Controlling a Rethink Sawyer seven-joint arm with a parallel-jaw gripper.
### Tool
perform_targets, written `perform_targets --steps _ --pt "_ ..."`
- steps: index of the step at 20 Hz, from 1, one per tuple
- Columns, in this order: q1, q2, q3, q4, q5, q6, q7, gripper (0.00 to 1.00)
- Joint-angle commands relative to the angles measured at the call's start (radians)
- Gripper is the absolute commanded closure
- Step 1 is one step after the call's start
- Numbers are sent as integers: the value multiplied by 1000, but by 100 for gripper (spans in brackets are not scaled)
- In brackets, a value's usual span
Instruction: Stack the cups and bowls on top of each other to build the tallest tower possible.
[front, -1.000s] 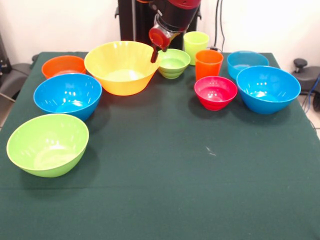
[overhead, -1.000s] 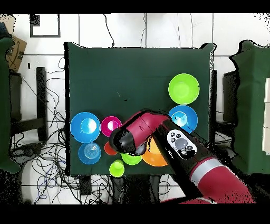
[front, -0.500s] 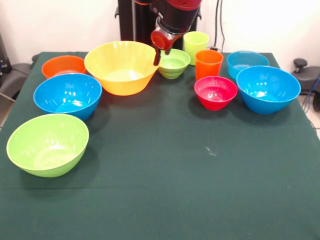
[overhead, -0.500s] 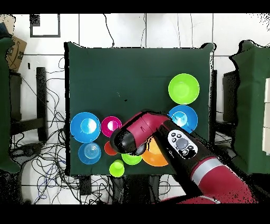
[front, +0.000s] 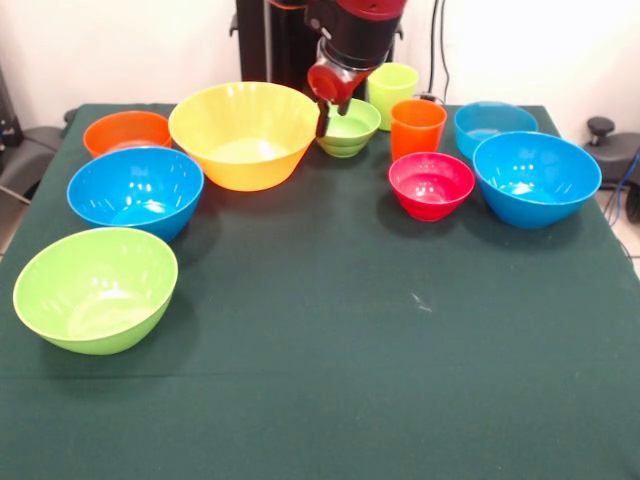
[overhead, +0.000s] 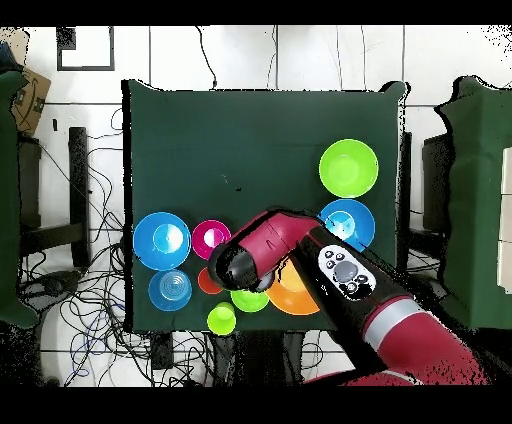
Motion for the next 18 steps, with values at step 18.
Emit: perform_targets --steps 18 --pt "40 179 2 -14 -30 31 -165 0"
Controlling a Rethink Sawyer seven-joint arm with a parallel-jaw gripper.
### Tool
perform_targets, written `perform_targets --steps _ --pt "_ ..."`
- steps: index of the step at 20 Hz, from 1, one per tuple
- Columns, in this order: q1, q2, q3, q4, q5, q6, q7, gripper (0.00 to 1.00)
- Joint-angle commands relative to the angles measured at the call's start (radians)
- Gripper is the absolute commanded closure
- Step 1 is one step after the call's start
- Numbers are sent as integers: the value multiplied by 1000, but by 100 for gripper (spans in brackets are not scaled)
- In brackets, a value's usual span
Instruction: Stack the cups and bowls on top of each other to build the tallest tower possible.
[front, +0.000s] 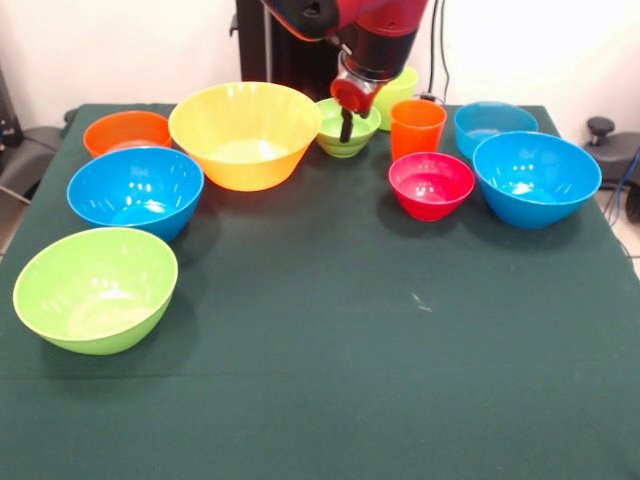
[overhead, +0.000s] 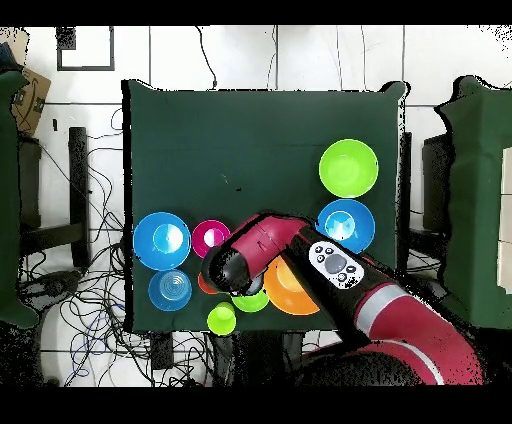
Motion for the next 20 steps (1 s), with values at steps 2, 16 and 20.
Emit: perform_targets --steps 2,16,20 --pt "42 93 -25 -18 -38 25 -157 0" --pt "57 93 -51 -24 -101 -4 -135 0" --pt "67 103 -64 -31 -129 -16 -133 0"
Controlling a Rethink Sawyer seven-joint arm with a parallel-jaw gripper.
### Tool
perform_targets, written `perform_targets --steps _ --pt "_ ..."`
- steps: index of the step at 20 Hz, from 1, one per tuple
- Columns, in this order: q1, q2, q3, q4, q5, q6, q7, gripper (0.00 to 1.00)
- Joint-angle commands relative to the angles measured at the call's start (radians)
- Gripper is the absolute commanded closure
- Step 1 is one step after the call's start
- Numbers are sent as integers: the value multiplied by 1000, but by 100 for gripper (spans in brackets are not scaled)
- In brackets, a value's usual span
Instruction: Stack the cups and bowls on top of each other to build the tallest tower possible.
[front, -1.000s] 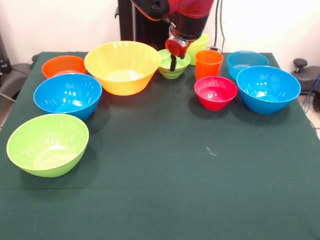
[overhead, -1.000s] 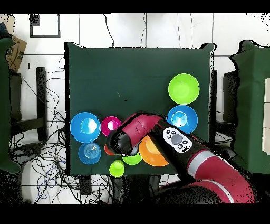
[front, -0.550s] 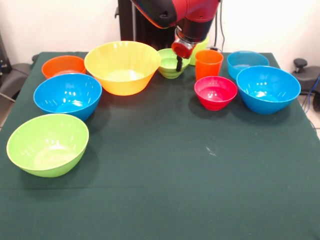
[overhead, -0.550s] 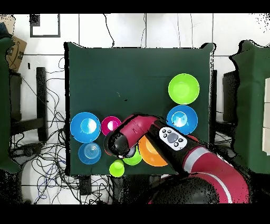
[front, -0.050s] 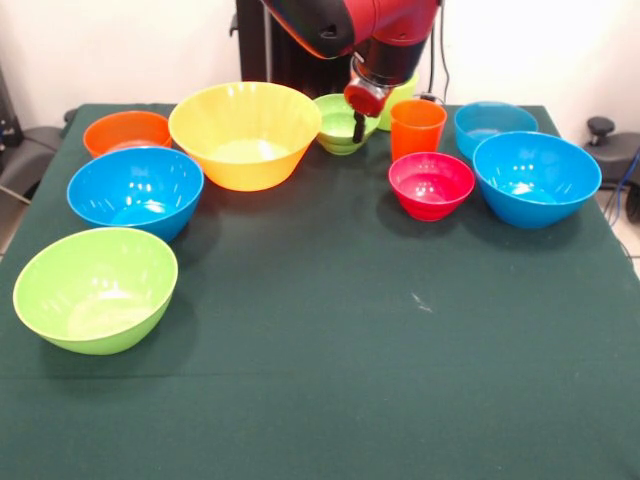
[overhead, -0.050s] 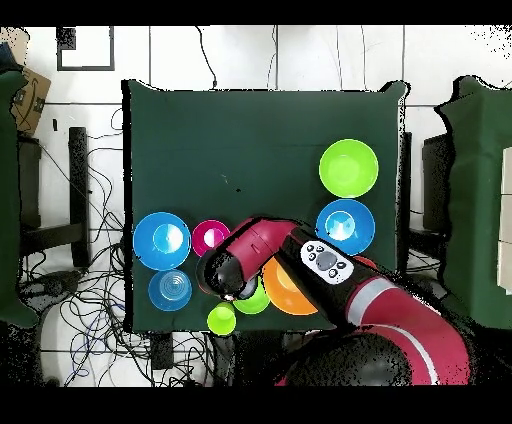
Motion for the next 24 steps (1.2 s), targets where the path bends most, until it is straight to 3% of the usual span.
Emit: perform_targets --steps 1,13,24 --pt "48 58 -59 -32 -127 -19 -132 0" --pt "37 38 -48 -16 -131 -44 -126 0" --pt "46 82 -74 -48 -156 -40 -122 0"
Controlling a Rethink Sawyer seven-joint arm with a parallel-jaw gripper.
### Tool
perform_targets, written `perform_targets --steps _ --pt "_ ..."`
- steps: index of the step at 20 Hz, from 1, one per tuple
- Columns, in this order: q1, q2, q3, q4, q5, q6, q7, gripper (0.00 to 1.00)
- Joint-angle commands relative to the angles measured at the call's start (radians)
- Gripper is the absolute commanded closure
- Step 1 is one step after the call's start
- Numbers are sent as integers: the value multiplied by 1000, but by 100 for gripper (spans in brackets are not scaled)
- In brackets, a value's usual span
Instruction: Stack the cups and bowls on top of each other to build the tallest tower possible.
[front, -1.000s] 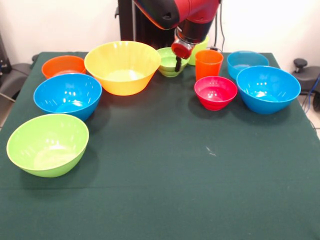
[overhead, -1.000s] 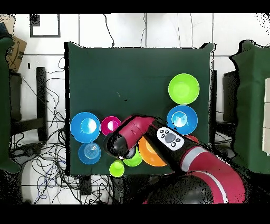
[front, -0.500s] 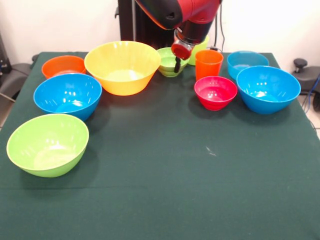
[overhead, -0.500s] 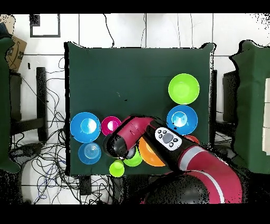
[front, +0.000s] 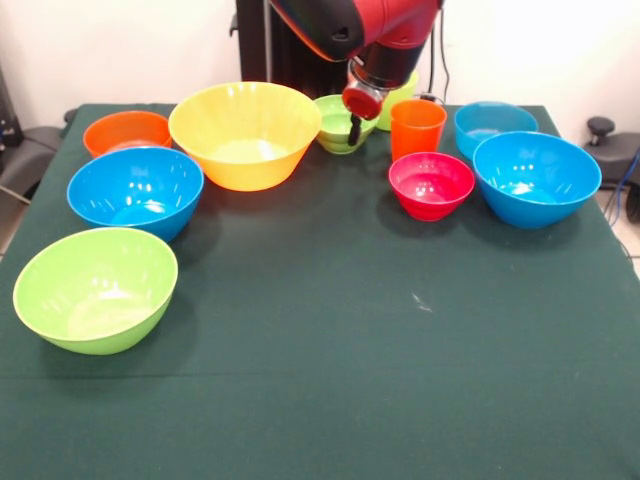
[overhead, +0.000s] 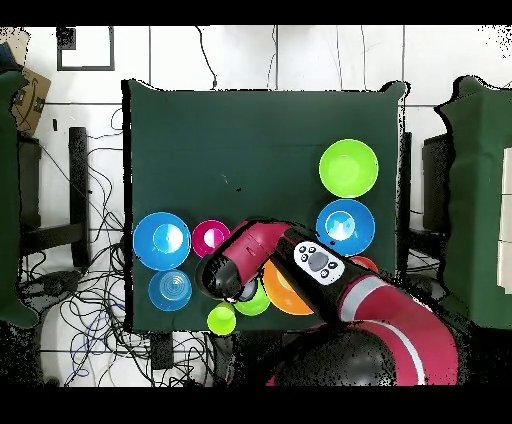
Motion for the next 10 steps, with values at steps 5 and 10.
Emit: perform_targets --steps 5,10 --pt "33 82 -60 -61 -110 -44 -112 0" --pt "35 85 -66 -64 -115 -51 -113 0"
